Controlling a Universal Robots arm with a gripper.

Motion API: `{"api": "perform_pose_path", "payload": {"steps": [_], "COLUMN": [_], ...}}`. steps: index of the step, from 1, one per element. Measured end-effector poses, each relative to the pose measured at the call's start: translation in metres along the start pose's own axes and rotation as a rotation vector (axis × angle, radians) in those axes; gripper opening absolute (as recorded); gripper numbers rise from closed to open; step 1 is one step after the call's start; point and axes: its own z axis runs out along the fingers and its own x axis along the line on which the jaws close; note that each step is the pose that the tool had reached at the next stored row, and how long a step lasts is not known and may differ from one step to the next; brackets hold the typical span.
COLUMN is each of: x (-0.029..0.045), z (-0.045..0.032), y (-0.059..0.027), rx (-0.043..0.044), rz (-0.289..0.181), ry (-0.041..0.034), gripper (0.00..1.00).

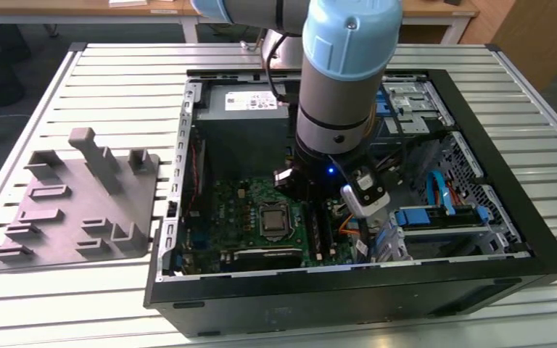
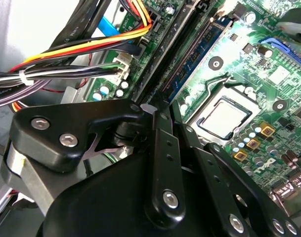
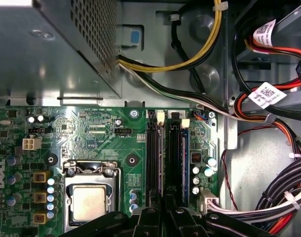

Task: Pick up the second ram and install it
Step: 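Insert the second ram into the second slot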

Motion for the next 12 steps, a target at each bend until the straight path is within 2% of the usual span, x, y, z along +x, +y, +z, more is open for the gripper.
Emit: {"api": "perform_pose_path", "payload": {"steps": [12], "x": [-0.0005], "z": [0.0039], "y": [-0.0002], "rx": [0.0001], "rz": [0.000], "ry": [0.0000], "gripper": [0.14]}}
